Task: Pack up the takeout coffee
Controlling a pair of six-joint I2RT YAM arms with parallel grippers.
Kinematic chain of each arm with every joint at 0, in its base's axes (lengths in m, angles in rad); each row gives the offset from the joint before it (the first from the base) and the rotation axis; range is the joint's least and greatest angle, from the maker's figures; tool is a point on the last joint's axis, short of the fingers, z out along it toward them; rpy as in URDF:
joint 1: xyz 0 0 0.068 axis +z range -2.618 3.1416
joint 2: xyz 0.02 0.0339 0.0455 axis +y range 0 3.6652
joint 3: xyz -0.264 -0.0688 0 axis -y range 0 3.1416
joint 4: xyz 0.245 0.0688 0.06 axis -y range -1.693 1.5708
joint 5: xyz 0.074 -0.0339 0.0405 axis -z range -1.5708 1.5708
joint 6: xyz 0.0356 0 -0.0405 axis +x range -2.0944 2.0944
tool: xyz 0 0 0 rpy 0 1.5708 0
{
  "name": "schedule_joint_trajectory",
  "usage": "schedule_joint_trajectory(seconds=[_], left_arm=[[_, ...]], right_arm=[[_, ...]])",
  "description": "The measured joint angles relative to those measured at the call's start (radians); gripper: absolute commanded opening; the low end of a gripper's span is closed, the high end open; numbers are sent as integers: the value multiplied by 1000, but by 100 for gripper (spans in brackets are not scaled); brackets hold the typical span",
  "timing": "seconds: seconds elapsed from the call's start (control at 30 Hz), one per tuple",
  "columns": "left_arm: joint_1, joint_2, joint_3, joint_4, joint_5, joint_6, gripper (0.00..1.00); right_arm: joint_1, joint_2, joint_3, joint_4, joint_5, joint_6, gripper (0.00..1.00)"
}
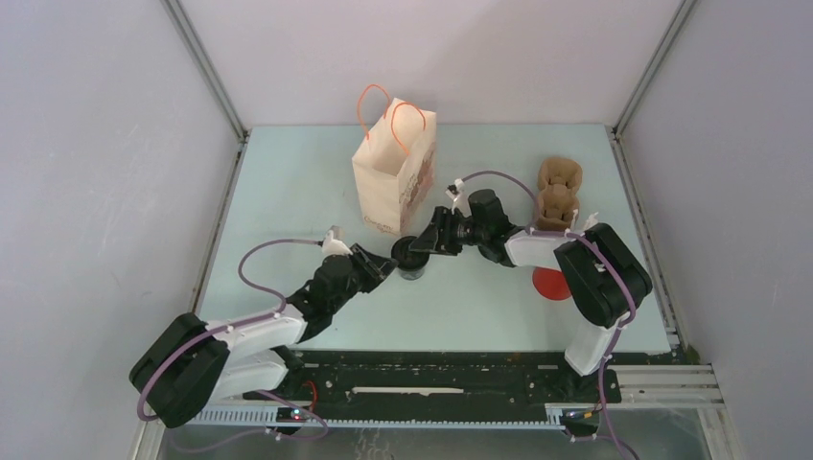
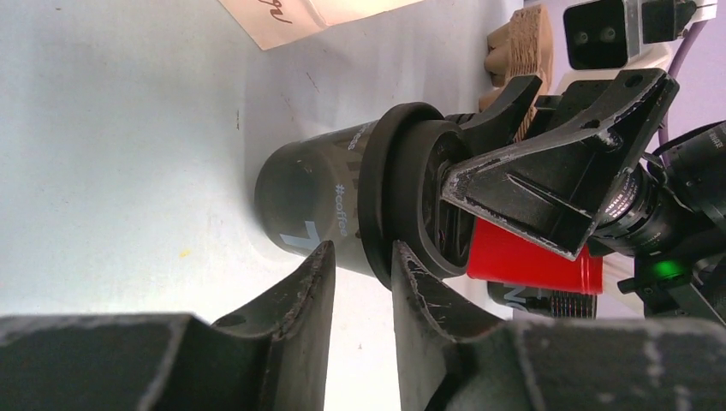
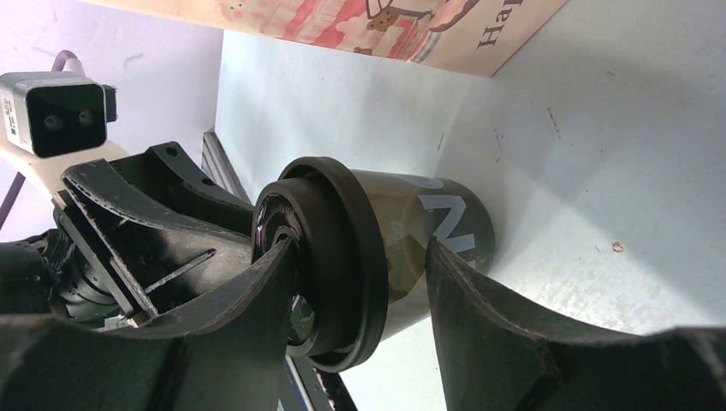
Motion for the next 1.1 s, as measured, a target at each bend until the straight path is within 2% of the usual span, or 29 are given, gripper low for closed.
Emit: schedule_joint_trajectory(seconds=[0.13,0.2,0.33,0.5,0.6,0.77,0.97,1.1], left_arm=[[0,-27,23,-60,1,26,47],[0,-75,64,-182,0,71,58],[6,-154,157,-449,18,185,67],[48,-203,283,-644,66,307,77],[65,-241,338,-686,79,352,79],[79,-369,345,-750,93,394,85],[82,-483,336,-813,96,418,88],[83,-531,336,-859,85,440,88]], right_arm=[[-2,-2,-13,35,-8,3,66],[-1,-7,-13,27,-18,2,70],[9,-31,-12,-54,-31,-8,77],[13,-39,16,-152,-35,-38,85],[11,-45,29,-202,-36,-57,90],[12,-95,48,-332,-21,-109,100],[15,-200,114,-504,44,-187,100],[49,-246,195,-625,154,-258,100]])
